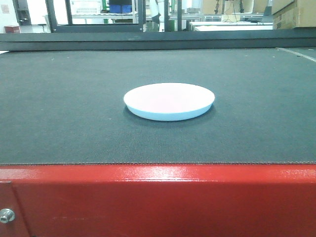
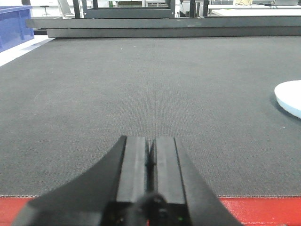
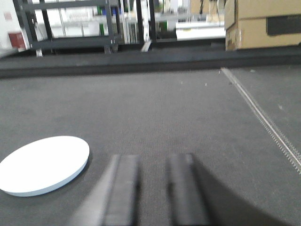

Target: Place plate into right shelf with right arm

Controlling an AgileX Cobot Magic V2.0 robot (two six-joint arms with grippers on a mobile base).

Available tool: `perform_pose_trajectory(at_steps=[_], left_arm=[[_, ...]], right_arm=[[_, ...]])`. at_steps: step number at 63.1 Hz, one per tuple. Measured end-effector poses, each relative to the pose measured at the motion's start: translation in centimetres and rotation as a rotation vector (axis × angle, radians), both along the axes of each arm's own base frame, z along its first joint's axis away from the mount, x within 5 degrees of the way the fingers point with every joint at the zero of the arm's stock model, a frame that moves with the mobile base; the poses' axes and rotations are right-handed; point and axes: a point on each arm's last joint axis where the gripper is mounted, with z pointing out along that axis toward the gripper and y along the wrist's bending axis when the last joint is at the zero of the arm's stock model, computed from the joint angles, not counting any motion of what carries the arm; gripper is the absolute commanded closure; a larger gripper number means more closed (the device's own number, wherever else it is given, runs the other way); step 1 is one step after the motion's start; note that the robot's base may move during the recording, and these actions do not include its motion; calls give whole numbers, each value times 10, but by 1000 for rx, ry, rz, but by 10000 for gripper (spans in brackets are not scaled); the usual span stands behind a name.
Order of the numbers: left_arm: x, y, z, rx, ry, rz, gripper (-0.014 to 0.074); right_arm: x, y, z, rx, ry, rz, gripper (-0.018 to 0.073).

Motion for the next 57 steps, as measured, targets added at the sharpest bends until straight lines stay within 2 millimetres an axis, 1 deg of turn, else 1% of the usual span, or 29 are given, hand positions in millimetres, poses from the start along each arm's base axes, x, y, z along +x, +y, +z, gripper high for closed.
perform_pose_trajectory(at_steps=[3,7,12,19,28,31,32,37,40,41,42,43,45,46,47,49,52,53,57], left_arm=[[0,0,0,0,0,0,643],[0,0,0,0,0,0,643],[0,0,0,0,0,0,643],[0,0,0,0,0,0,643],[0,0,0,0,0,0,643],[0,0,0,0,0,0,643],[0,0,0,0,0,0,643],[0,0,0,0,0,0,643],[0,0,0,0,0,0,643],[0,0,0,0,0,0,643],[0,0,0,0,0,0,643],[0,0,0,0,0,0,643],[0,0,0,0,0,0,643],[0,0,0,0,0,0,643],[0,0,0,0,0,0,643],[0,0,0,0,0,0,643],[0,0,0,0,0,0,643],[0,0,0,0,0,0,643],[0,0,0,0,0,0,643]], right_arm=[[6,0,9,-3,28,3,23],[17,0,18,-17,86,4,-17],[33,0,25,-42,166,4,-11],[66,0,36,-58,305,19,-10],[109,13,55,-93,413,102,-10],[125,21,61,-102,442,138,-10],[133,24,61,-104,463,150,-10],[163,44,68,-114,509,211,-10],[180,56,66,-108,552,233,-10],[185,59,69,-105,553,238,-10],[192,64,66,-107,578,244,-10],[198,68,68,-105,580,248,-10],[210,76,66,-105,608,254,-10],[218,81,61,-109,633,256,-10],[223,85,63,-109,635,257,-10],[235,93,60,-114,659,258,-10],[250,103,55,-124,684,257,-10],[256,108,49,-129,703,259,-10],[276,121,41,-130,728,257,-10]])
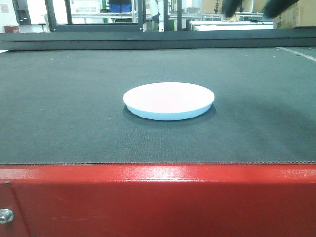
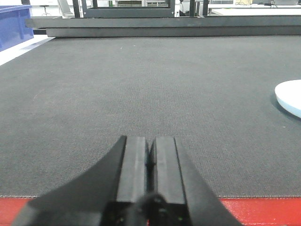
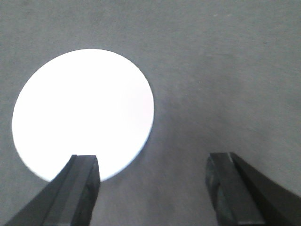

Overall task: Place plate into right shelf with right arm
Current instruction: 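Lower the open right gripper onto the rim of the white plate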

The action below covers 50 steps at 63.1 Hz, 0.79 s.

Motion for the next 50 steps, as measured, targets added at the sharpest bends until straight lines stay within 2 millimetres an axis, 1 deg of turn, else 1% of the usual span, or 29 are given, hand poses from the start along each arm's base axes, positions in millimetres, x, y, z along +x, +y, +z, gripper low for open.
perform_pose_trajectory(at_steps=[1,6,12,21,32,44,50], left_arm=[[0,0,0,0,0,0,643],[0,0,0,0,0,0,643],[0,0,0,0,0,0,643],[0,0,0,0,0,0,643],[0,0,0,0,0,0,643],[0,0,0,0,0,0,643],[0,0,0,0,0,0,643]], right_arm=[[5,3,0,0,0,0,-10],[26,16,-15,-11,27,1,-10],[50,27,-40,-38,70,3,-10],[72,33,-73,-97,106,12,-10],[86,36,-99,-122,112,20,-10],[91,38,-113,-121,116,23,-7],[94,38,-118,-122,116,23,54]])
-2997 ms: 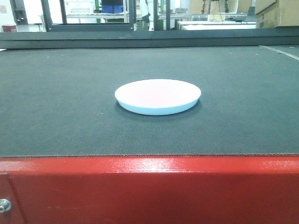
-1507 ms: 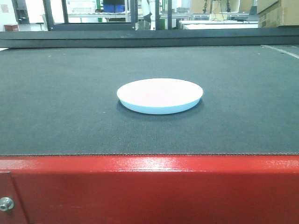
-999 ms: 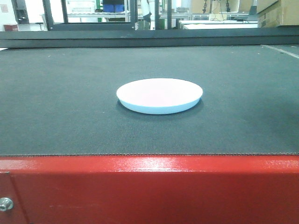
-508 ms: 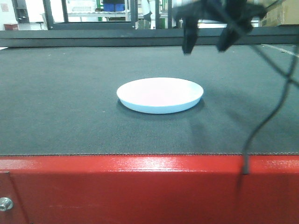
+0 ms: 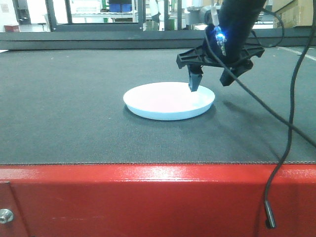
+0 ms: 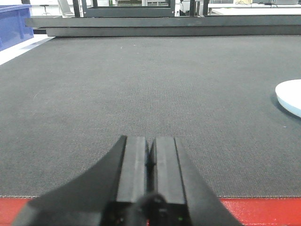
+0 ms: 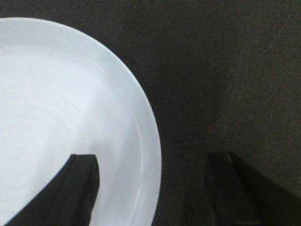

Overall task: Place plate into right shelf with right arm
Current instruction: 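Lower the open right gripper onto the rim of the white plate, then close the right gripper on the plate rim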

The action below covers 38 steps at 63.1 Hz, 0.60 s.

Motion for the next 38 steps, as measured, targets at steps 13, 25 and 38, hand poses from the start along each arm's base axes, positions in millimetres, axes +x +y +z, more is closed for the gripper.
perform_pose_trajectory(at_steps=[13,25,38], left_arm=[[0,0,0,0,0,0,643],[0,0,0,0,0,0,643],[0,0,0,0,0,0,643]], right_arm=[[3,-1,-12,-8,21,-3,242],[5,-1,-13,-5,11,-2,263],[6,-4,-15,-7,15,-10,270]])
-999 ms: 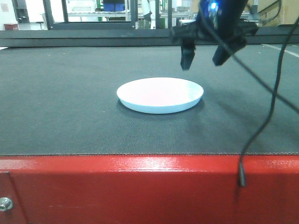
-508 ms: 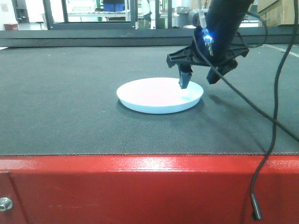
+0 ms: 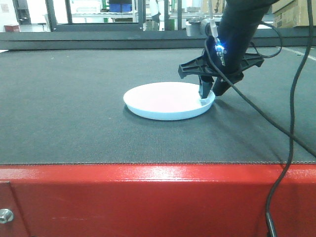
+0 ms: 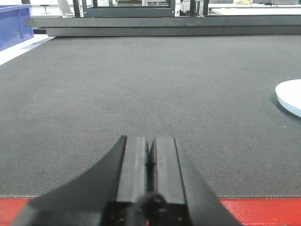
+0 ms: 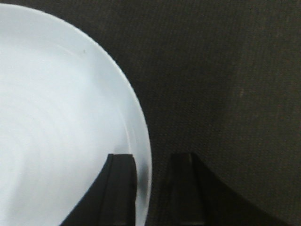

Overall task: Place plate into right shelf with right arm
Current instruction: 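Close the right gripper on the plate rim, then lift the white plate upright off the table with the right gripper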

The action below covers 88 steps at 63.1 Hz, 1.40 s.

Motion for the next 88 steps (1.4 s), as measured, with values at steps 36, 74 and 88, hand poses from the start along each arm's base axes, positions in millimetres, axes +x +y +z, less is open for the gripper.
perform_pose_trajectory(at_steps=[36,74,88], left_arm=[[0,0,0,0,0,0,643],[0,0,0,0,0,0,643],[0,0,0,0,0,0,643]], right_arm=[[0,0,10,22,-29,-7,508],[-121,-45,150,156,-386,19,508],[-206,-77,154,195,-535,51,508]])
